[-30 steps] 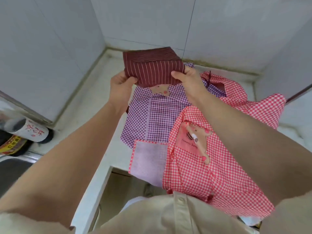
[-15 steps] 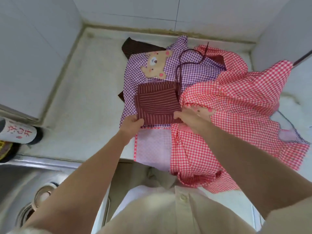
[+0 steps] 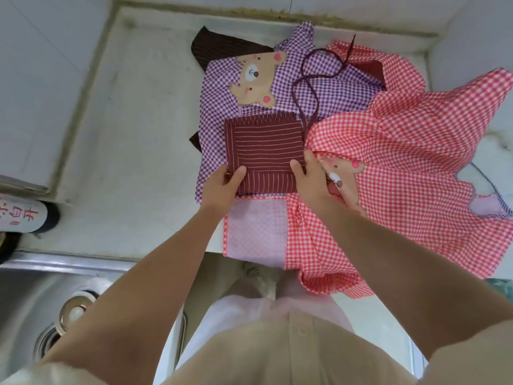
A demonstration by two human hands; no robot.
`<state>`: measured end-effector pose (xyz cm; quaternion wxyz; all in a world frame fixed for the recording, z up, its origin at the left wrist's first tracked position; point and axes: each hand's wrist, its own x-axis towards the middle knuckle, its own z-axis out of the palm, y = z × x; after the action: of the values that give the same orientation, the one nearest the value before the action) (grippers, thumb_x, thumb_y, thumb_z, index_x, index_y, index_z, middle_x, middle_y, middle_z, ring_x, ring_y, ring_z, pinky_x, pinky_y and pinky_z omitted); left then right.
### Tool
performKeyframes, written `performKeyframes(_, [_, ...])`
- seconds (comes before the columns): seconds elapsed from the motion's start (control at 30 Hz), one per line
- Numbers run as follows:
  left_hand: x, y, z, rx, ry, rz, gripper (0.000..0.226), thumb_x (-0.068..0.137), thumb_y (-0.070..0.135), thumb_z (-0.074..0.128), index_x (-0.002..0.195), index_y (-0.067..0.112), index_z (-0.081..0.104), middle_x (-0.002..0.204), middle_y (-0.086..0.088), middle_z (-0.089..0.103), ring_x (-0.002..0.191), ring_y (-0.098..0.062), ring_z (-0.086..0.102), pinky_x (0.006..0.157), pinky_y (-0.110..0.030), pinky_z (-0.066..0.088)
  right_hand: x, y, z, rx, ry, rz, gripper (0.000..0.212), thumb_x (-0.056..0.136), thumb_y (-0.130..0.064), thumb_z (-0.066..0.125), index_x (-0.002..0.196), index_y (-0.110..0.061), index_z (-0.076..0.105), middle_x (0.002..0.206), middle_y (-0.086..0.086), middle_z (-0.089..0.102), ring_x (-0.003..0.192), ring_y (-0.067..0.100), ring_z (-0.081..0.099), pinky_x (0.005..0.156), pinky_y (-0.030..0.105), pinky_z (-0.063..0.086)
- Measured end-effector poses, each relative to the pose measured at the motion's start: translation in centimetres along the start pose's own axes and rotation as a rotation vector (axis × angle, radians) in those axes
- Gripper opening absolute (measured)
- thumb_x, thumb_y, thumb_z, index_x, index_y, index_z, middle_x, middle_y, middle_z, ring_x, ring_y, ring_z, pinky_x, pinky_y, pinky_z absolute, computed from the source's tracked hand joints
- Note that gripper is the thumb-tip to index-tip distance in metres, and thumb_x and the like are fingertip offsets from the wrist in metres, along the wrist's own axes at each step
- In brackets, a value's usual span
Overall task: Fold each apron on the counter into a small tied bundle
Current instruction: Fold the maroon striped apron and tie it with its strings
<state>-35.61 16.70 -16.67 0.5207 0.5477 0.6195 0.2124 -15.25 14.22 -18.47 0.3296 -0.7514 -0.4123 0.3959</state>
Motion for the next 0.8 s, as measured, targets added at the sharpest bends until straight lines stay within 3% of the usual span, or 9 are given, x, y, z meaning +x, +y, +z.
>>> performKeyframes(0.07, [0.3, 0.0, 0.1, 0.074, 0.011, 0.035, 0.040, 0.101, 0.040, 0.046, 0.128, 0.011, 0.055, 0.123, -0.001, 0.065, 0.111, -0.017, 0.060, 0.096, -0.029, 0.049, 0.0, -0.9, 0.1, -0.056, 0.048, -0.094, 0.037, 0.105, -0.029, 0.041, 0.137, -0.011, 0.044, 0.109, 0.001, 0.066, 0.092, 0.012, 0.063, 0.085, 0.028, 0.054])
performKeyframes(0.2, [0.8, 0.1, 0.6, 0.203, 0.140, 0.046, 0.030, 0.103, 0.034, 0.041, 0.111, 0.007, 0.054, 0.105, -0.005, 0.064, 0.091, -0.016, 0.057, 0.076, -0.029, 0.046, 1.0, -1.2, 0.8, -0.209, 0.162, -0.145, 0.035, 0.106, -0.031, 0.037, 0.133, -0.010, 0.043, 0.078, 0.016, 0.065, 0.068, 0.028, 0.062, 0.066, 0.044, 0.052])
performKeyframes(0.3, [1.3, -0.2, 1.2, 0.304, 0.213, 0.018, 0.028, 0.103, 0.033, 0.043, 0.101, 0.007, 0.053, 0.090, -0.001, 0.058, 0.081, -0.016, 0.053, 0.068, -0.027, 0.037, 1.9, -0.5, 1.4, -0.312, 0.176, -0.112, 0.037, 0.106, -0.032, 0.036, 0.133, -0.008, 0.043, 0.063, 0.008, 0.055, 0.055, 0.021, 0.052, 0.054, 0.037, 0.040])
performKeyframes(0.37, [1.6, -0.4, 1.4, 0.351, 0.260, -0.012, 0.026, 0.102, 0.034, 0.045, 0.095, 0.009, 0.050, 0.085, 0.000, 0.055, 0.077, -0.017, 0.052, 0.063, -0.025, 0.034, 2.3, -0.7, 1.5, -0.357, 0.159, -0.082, 0.037, 0.106, -0.030, 0.037, 0.134, -0.007, 0.043, 0.064, 0.006, 0.053, 0.056, 0.020, 0.051, 0.055, 0.033, 0.037])
performKeyframes(0.5, [1.3, 0.2, 1.9, 0.358, 0.361, -0.066, 0.021, 0.097, 0.029, 0.055, 0.098, 0.011, 0.044, 0.082, -0.001, 0.056, 0.075, -0.019, 0.055, 0.061, -0.026, 0.036, 3.2, -1.1, 1.2, -0.373, 0.098, -0.027, 0.038, 0.105, -0.028, 0.039, 0.136, -0.007, 0.043, 0.089, 0.011, 0.067, 0.077, 0.023, 0.062, 0.066, 0.028, 0.041])
performKeyframes(0.6, [0.5, 0.3, 1.7, 0.612, 0.550, 0.273, 0.028, 0.086, 0.017, 0.065, 0.108, 0.006, 0.050, 0.102, -0.012, 0.056, 0.092, -0.024, 0.051, 0.080, -0.036, 0.044, 3.3, -1.3, 1.1, -0.359, 0.085, -0.021, 0.034, 0.105, -0.028, 0.041, 0.131, -0.006, 0.046, 0.092, 0.013, 0.068, 0.082, 0.027, 0.066, 0.066, 0.029, 0.045])
performKeyframes(0.63, [0.5, 0.1, 1.7, 0.696, 0.531, 0.457, 0.031, 0.084, 0.018, 0.065, 0.111, 0.007, 0.053, 0.109, -0.013, 0.056, 0.100, -0.026, 0.050, 0.088, -0.038, 0.042, 3.3, -1.3, 1.1, -0.350, 0.080, -0.017, 0.032, 0.105, -0.027, 0.041, 0.129, -0.006, 0.047, 0.093, 0.014, 0.069, 0.083, 0.028, 0.066, 0.067, 0.029, 0.045])
performKeyframes(0.7, [0.6, -0.4, 1.9, 0.806, 0.281, 0.700, 0.039, 0.086, 0.032, 0.064, 0.119, 0.011, 0.056, 0.121, -0.010, 0.056, 0.114, -0.027, 0.049, 0.097, -0.042, 0.040, 3.5, -1.5, 1.1, -0.323, 0.062, -0.002, 0.029, 0.104, -0.026, 0.042, 0.123, -0.005, 0.049, 0.098, 0.015, 0.068, 0.089, 0.031, 0.066, 0.072, 0.033, 0.047])
performKeyframes(0.8, [1.0, -1.3, 2.6, 0.964, 0.032, 0.627, 0.058, 0.086, 0.038, 0.067, 0.136, 0.012, 0.052, 0.138, -0.010, 0.053, 0.129, -0.030, 0.047, 0.107, -0.050, 0.041, 3.8, -2.1, 0.7, -0.263, 0.028, 0.045, 0.024, 0.103, -0.022, 0.045, 0.119, -0.004, 0.048, 0.106, 0.017, 0.067, 0.098, 0.035, 0.064, 0.085, 0.042, 0.051])
